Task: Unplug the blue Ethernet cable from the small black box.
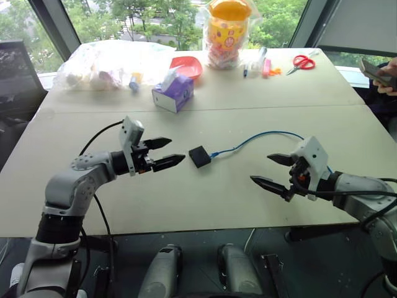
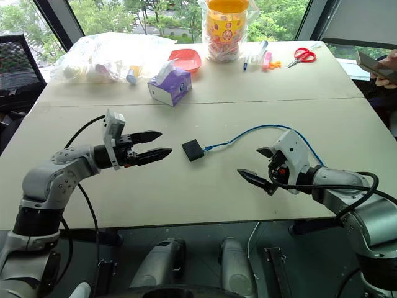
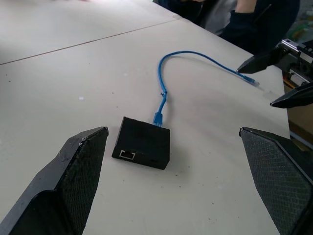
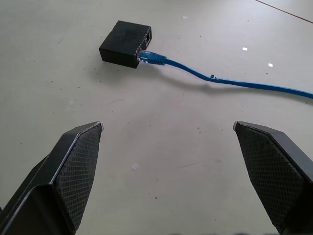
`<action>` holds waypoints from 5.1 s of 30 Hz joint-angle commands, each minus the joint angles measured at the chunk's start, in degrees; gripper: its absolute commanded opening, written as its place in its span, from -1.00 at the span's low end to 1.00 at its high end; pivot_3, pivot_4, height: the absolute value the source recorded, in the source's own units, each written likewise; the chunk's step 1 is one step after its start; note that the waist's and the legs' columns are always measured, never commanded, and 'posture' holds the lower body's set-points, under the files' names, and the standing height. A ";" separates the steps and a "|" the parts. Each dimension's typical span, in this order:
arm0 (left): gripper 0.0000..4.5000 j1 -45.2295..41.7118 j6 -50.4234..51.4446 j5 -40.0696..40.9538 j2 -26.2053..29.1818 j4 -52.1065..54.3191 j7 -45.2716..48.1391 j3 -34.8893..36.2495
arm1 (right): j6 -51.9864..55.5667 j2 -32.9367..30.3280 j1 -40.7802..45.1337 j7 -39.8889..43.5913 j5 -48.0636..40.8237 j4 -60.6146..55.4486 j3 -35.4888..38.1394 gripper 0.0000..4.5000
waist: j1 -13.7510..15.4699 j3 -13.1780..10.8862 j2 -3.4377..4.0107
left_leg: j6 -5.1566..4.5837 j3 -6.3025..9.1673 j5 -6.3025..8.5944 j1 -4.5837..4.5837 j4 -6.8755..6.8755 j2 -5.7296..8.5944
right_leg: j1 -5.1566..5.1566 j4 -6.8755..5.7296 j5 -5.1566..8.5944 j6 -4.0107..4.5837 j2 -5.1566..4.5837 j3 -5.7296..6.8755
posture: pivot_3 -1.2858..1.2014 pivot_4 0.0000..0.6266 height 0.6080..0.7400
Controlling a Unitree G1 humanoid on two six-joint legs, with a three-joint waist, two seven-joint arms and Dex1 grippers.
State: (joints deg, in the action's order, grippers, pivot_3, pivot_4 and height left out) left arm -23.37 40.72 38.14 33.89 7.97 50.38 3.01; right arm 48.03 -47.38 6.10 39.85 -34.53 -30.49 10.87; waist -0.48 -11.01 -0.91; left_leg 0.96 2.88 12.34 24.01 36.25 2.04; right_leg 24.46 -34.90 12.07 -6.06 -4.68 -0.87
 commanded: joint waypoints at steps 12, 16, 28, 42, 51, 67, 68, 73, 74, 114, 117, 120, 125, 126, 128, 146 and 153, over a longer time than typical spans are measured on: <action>0.99 -1.10 1.54 0.76 3.05 4.35 -0.29 2.10 | -4.28 -1.78 6.46 2.49 4.51 5.06 -2.80 1.00 | 0.00 -0.01 -0.01 | 0.00 0.00 0.00 0.01 0.01 0.00 | 0.00 0.00 0.00 0.00 0.00 0.01 | 0.03 -0.52 1.00; 0.99 -1.32 1.68 0.57 3.32 4.13 -0.60 2.42 | -3.63 -1.92 8.20 3.36 4.89 5.55 -4.53 1.00 | -0.04 -0.01 -0.01 | 0.00 0.01 0.00 0.00 0.01 0.00 | 0.00 -0.01 -0.01 0.00 0.01 0.01 | 0.03 -0.52 1.00; 0.99 1.26 1.71 0.74 2.65 6.34 -2.16 2.04 | -5.46 -3.89 24.44 11.55 12.00 15.55 -17.68 1.00 | -0.27 -0.01 0.00 | 0.00 -0.03 0.00 -0.04 0.01 -0.01 | 0.01 -0.04 -0.02 0.00 0.02 0.00 | 0.03 -0.52 1.00; 0.99 3.56 -1.00 -2.62 4.49 8.41 -1.48 1.17 | -26.22 15.17 56.58 31.20 34.15 66.44 -41.76 1.00 | -0.36 -0.03 0.01 | 0.01 -0.07 -0.01 -0.06 -0.04 0.03 | 0.08 -0.19 -0.05 -0.04 0.07 -0.03 | 0.03 -0.52 1.00; 1.00 5.83 -1.39 -2.58 4.76 10.25 -3.27 3.12 | -36.42 24.68 63.13 34.66 41.87 85.55 -42.64 0.89 | -0.84 -0.03 0.01 | 0.05 0.01 -0.02 -0.19 -0.07 0.12 | 0.05 -0.30 -0.14 -0.18 0.08 -0.03 | 0.03 -0.52 1.00; 1.00 3.58 -2.15 -3.12 2.68 5.34 -3.12 1.48 | -45.66 21.82 57.21 24.46 50.04 71.13 -38.11 -0.99 | -1.74 -0.03 0.03 | 0.13 0.02 -0.06 -0.45 -0.17 0.13 | -0.01 -0.57 -0.16 -0.21 0.11 -0.04 | 0.03 -0.52 1.00; 1.00 3.21 -1.96 -2.94 2.46 4.83 -3.00 1.46 | -46.02 20.69 56.15 23.47 50.14 68.61 -37.39 -0.99 | -1.47 -0.04 0.03 | 0.15 0.03 -0.06 -0.45 -0.17 0.12 | -0.01 -0.57 -0.15 -0.21 0.09 -0.04 | 0.03 -0.52 1.00; 1.00 -2.19 -0.47 -2.20 0.62 -3.62 -1.25 1.27 | -48.31 10.64 44.75 16.96 51.81 45.80 -30.93 -0.99 | -0.33 -0.04 0.03 | 0.15 0.01 -0.07 -0.42 -0.15 0.17 | -0.04 -0.50 -0.15 -0.22 0.07 -0.05 | 0.03 -0.52 1.00; 1.00 -3.92 0.36 -1.60 0.17 -5.26 -0.67 1.11 | -50.88 9.08 41.81 11.67 55.93 41.44 -30.80 -0.99 | -0.30 -0.04 0.03 | 0.15 -0.01 -0.07 -0.42 -0.14 0.17 | -0.04 -0.49 -0.15 -0.23 0.09 -0.04 | 0.03 -0.52 1.00; -0.78 -14.40 8.74 6.06 -6.96 -10.25 2.40 2.27 | -38.79 13.60 25.23 7.91 55.34 7.20 -25.83 -1.00 | -0.32 -0.02 -0.02 | 0.13 -0.05 -0.08 -0.45 -0.04 0.08 | -0.16 -0.43 -0.04 -0.03 0.10 -0.10 | 0.03 -0.52 1.00; -0.78 -14.30 8.35 5.10 -5.75 -9.87 3.81 0.97 | -30.80 15.18 25.70 12.19 47.24 7.13 -23.12 -0.64 | -0.30 -0.02 -0.02 | 0.13 -0.04 -0.08 -0.45 -0.04 0.06 | -0.16 -0.43 -0.04 -0.03 0.11 -0.10 | 0.03 -0.52 1.00; -0.78 -14.55 7.83 4.44 -4.93 -9.98 5.03 0.23 | -18.56 16.22 28.65 18.04 36.18 6.70 -19.70 -0.12 | -0.31 -0.03 -0.02 | 0.13 -0.01 -0.08 -0.45 -0.04 0.04 | -0.16 -0.43 -0.04 -0.03 0.11 -0.10 | 0.03 -0.52 1.00; -0.78 -15.08 7.35 4.01 -3.58 -9.25 8.10 -0.62 | -0.86 14.43 37.32 25.48 22.89 12.30 -17.59 0.94 | -0.32 -0.03 -0.01 | 0.13 0.02 -0.08 -0.45 -0.03 0.02 | -0.16 -0.43 -0.04 -0.02 0.09 -0.09 | 0.03 -0.52 1.00; -0.78 -15.03 7.02 3.84 -3.41 -8.96 8.63 -0.78 | 1.36 14.35 38.60 25.99 21.07 13.56 -17.43 0.94 | -0.32 -0.03 -0.01 | 0.12 0.04 -0.08 -0.45 -0.04 0.01 | -0.16 -0.43 -0.04 -0.01 0.09 -0.07 | 0.03 -0.52 1.00; -0.78 -15.09 6.27 3.32 -3.33 -8.75 9.12 -1.05 | 6.53 14.93 41.46 26.54 17.36 16.90 -17.06 0.94 | -0.27 -0.03 -0.01 | 0.13 0.06 -0.08 -0.45 -0.09 0.01 | -0.17 -0.36 -0.03 -0.01 0.08 -0.04 | 0.03 -0.52 1.00; -0.78 -14.24 5.71 2.93 -3.02 -7.36 11.86 -1.50 | 12.71 15.13 50.46 26.99 11.16 31.96 -24.44 -0.31 | -0.36 -0.03 -0.01 | 0.12 0.02 -0.07 -0.36 -0.12 0.05 | -0.09 -0.31 -0.04 -0.03 0.05 -0.04 | 0.03 -0.52 1.00; -0.78 -13.79 4.45 1.67 -2.66 -7.16 13.31 -2.91 | 12.95 14.12 51.37 28.33 10.53 32.55 -26.01 -0.31 | -0.40 -0.03 -0.01 | 0.12 0.02 -0.07 -0.36 -0.12 0.04 | -0.08 -0.31 -0.04 -0.03 0.05 -0.04 | 0.03 -0.52 1.00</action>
State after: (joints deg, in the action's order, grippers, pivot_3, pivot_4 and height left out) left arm -37.20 46.68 40.18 30.61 -1.36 62.63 0.56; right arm 61.22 -32.64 55.64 67.13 -22.82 2.74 -15.37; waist -0.87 -11.05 -0.92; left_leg 1.09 2.89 12.27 23.66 36.13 2.09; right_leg 24.38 -35.21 12.03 -6.09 -4.63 -0.92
